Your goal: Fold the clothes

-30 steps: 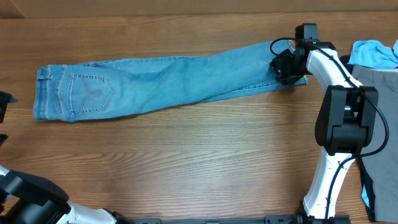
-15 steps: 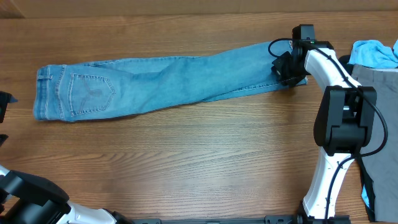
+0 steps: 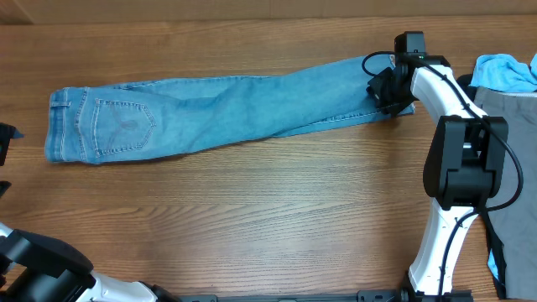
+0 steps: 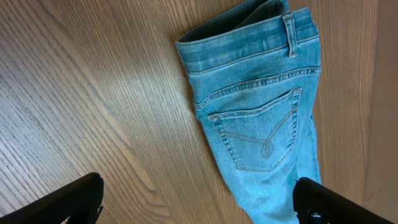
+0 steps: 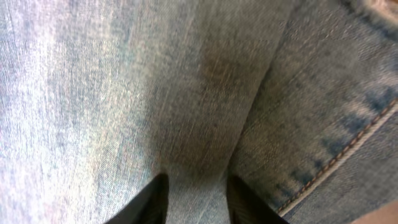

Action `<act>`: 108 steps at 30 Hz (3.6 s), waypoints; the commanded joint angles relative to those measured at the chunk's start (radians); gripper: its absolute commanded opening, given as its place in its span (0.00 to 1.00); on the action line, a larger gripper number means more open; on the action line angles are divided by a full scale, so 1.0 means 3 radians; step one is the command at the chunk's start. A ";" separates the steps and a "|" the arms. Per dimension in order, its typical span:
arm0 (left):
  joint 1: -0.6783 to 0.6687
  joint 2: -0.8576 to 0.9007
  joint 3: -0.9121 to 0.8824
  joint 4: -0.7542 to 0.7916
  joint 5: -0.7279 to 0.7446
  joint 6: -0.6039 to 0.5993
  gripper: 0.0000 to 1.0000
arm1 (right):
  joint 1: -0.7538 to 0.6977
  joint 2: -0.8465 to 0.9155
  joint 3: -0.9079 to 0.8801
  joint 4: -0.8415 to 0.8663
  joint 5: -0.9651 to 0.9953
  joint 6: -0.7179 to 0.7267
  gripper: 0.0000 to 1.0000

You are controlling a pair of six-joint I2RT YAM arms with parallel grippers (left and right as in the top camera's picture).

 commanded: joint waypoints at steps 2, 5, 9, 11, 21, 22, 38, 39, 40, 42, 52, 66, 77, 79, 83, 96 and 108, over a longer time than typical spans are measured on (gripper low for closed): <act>-0.0010 -0.0058 0.0039 0.0004 0.0034 -0.0022 1.00 | -0.0023 0.0045 -0.0046 0.0051 0.0144 0.0004 0.25; -0.0010 -0.0058 0.0039 0.0004 0.0034 -0.0022 1.00 | -0.0024 0.0045 -0.0047 0.0052 0.0144 0.0003 0.18; -0.0011 -0.0058 0.0039 0.0004 0.0034 -0.0022 1.00 | -0.0024 0.0045 -0.0046 0.0038 0.0144 0.0003 0.18; -0.0011 -0.0058 0.0039 0.0004 0.0034 -0.0022 1.00 | -0.0024 0.0045 -0.0046 0.0027 0.0144 0.0003 0.15; -0.0011 -0.0058 0.0039 0.0004 0.0034 -0.0022 1.00 | -0.0031 -0.0056 -0.0039 -0.0023 0.0135 0.0000 0.04; -0.0011 -0.0058 0.0039 0.0004 0.0034 -0.0022 1.00 | -0.0031 -0.0079 -0.0038 -0.0020 0.0135 0.0001 0.04; -0.0010 -0.0058 0.0039 0.0004 0.0034 -0.0022 1.00 | -0.0031 -0.0490 -0.0038 -0.0264 0.0146 0.0008 0.04; -0.0010 -0.0058 0.0039 0.0004 0.0034 -0.0022 1.00 | -0.0031 -0.0490 -0.0039 -0.0296 0.0148 0.0018 0.04; -0.0010 -0.0058 0.0039 0.0004 0.0034 -0.0022 1.00 | -0.0031 -0.0490 -0.0039 -0.0334 0.0149 0.0017 0.04; -0.0011 -0.0058 0.0039 0.0004 0.0034 -0.0022 1.00 | -0.0031 -0.0490 -0.0041 -0.0408 0.0174 0.0028 0.04; -0.0010 -0.0058 0.0039 0.0004 0.0034 -0.0022 1.00 | -0.0024 -0.0488 -0.0046 -0.0495 0.0197 0.0027 0.04; -0.0011 -0.0058 0.0039 0.0004 0.0034 -0.0022 1.00 | -0.0062 -0.0511 0.0094 -0.0585 0.0345 -0.0949 0.50; -0.0010 -0.0058 0.0039 0.0004 0.0034 -0.0022 1.00 | -0.0089 -0.0498 0.0076 -0.0235 0.0432 -0.1345 0.53; -0.0010 -0.0058 0.0039 0.0004 0.0034 -0.0022 1.00 | -0.0093 -0.0495 0.0060 -0.0207 0.0458 -0.1535 0.55; -0.0010 -0.0058 0.0039 0.0004 0.0034 -0.0022 1.00 | -0.0221 -0.0547 0.0128 -0.0381 0.0458 -0.1747 0.57; -0.0015 -0.0058 0.0039 0.0004 0.0034 -0.0022 1.00 | -0.0912 -0.0650 0.0170 -0.0837 0.0456 -0.1771 1.00; -0.0017 -0.0058 0.0039 0.0014 -0.0042 -0.0036 1.00 | -0.0979 -0.0650 0.0170 -0.0835 0.0456 -0.1771 1.00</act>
